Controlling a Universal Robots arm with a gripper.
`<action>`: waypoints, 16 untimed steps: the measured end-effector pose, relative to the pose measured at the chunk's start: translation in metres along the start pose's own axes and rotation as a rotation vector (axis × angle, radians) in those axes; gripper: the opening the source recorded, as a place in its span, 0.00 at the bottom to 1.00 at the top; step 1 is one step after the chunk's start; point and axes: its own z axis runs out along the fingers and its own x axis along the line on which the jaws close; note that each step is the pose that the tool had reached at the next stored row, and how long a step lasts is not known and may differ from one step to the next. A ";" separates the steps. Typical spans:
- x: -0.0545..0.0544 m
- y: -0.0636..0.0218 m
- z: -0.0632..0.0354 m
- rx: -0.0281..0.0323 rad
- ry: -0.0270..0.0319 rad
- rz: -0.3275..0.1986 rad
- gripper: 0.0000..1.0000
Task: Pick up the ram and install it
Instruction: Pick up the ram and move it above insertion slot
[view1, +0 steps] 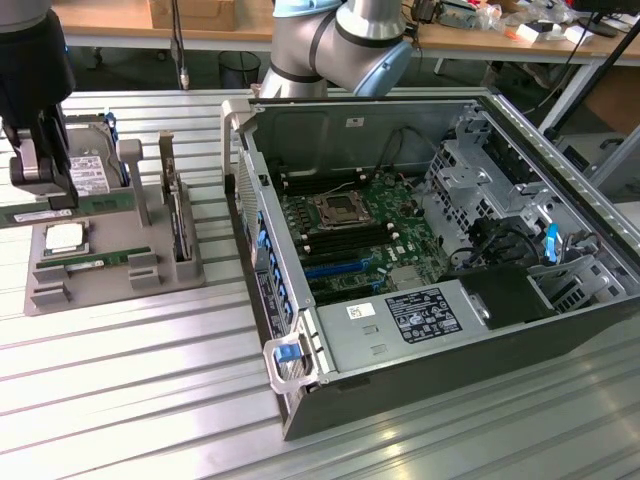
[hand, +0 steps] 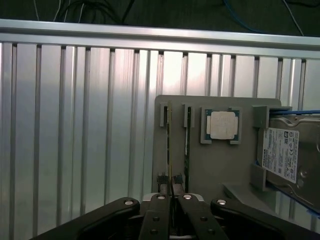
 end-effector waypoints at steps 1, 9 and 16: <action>0.000 0.0000 -0.0017 0.0001 0.0000 0.000 0.12; 0.000 0.0003 -0.0100 0.0000 0.0000 0.000 0.12; 0.000 0.0005 -0.0172 0.0001 0.0000 0.000 0.12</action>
